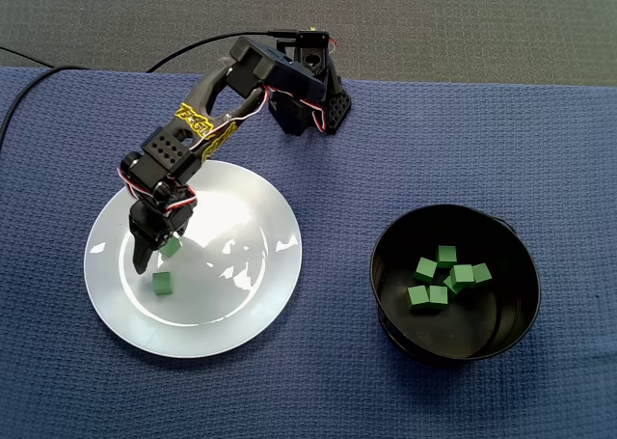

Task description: Pick up the items on the white plate and put them in the black container.

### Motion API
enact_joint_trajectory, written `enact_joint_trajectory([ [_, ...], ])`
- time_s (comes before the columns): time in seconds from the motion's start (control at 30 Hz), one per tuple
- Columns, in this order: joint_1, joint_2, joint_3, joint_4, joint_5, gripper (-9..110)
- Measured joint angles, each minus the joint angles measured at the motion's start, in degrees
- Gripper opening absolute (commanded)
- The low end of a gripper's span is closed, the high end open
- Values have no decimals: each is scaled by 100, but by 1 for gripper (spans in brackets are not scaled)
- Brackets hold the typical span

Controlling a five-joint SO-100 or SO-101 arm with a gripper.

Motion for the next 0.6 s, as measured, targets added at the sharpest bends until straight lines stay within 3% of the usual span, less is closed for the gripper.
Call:
enact_joint_trajectory([
  [0.2, -53, 0, 0, 0, 44, 8],
  [0.6, 70, 0, 0, 0, 44, 0],
])
